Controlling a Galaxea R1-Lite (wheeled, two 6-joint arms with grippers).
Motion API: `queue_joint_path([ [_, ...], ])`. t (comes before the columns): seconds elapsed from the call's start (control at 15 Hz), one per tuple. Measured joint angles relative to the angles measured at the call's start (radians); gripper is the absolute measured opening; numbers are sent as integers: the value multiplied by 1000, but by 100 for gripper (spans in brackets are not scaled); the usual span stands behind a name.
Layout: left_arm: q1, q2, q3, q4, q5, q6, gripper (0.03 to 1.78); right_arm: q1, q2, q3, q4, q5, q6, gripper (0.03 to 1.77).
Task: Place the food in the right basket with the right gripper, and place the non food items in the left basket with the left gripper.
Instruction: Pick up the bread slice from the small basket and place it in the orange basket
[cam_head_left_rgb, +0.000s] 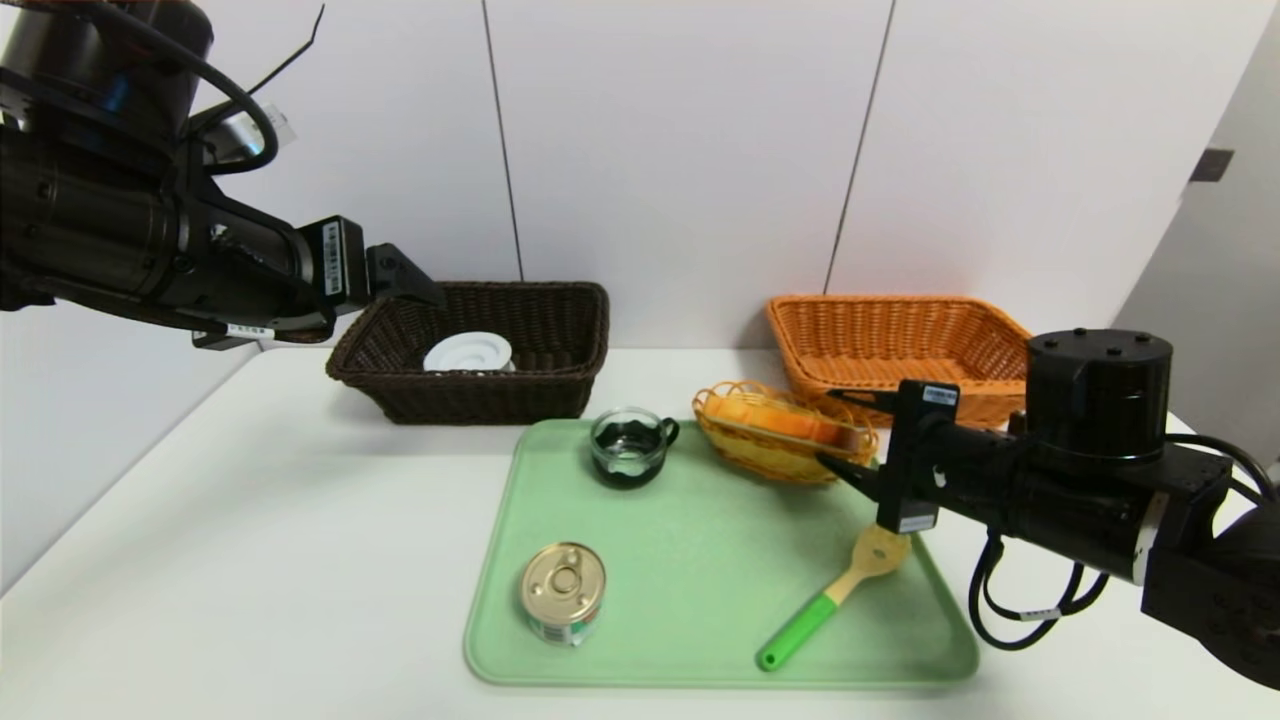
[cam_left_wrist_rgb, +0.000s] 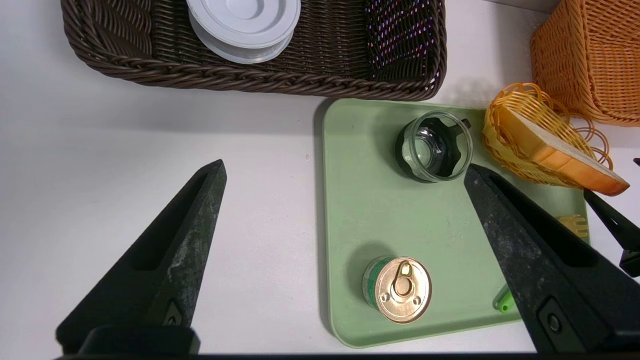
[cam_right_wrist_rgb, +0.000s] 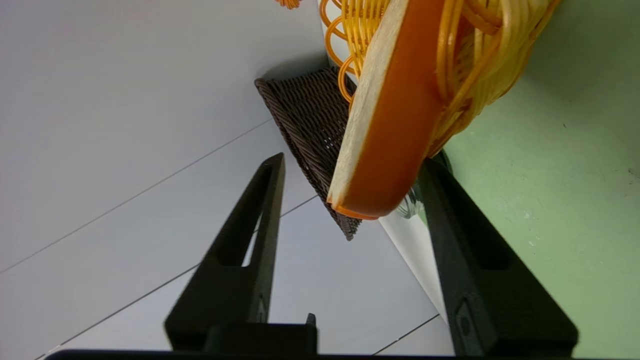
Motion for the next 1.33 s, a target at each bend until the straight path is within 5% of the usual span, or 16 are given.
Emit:
queue_joint_path([
  [0.13, 1, 0, 0, 0, 1, -1, 169, -1, 2, 0, 0, 1, 1, 56],
  [0.2, 1, 0, 0, 0, 3, -1, 169, -1, 3, -1, 1, 1, 1, 5],
  [0.8, 3, 4, -3, -1, 5, -1, 169, -1, -33, 2, 13, 6, -2, 5],
  [1.0, 2, 3, 3, 0, 2, -3, 169, 0, -132, 1, 18, 59, -11, 5],
  [1.13, 2, 1, 11, 0, 1, -3, 169, -1, -232, 0, 26, 126, -86, 5],
  [1.33, 2, 0, 15, 0, 0, -3, 169, -37, -337, -4, 34, 174, -324, 5],
])
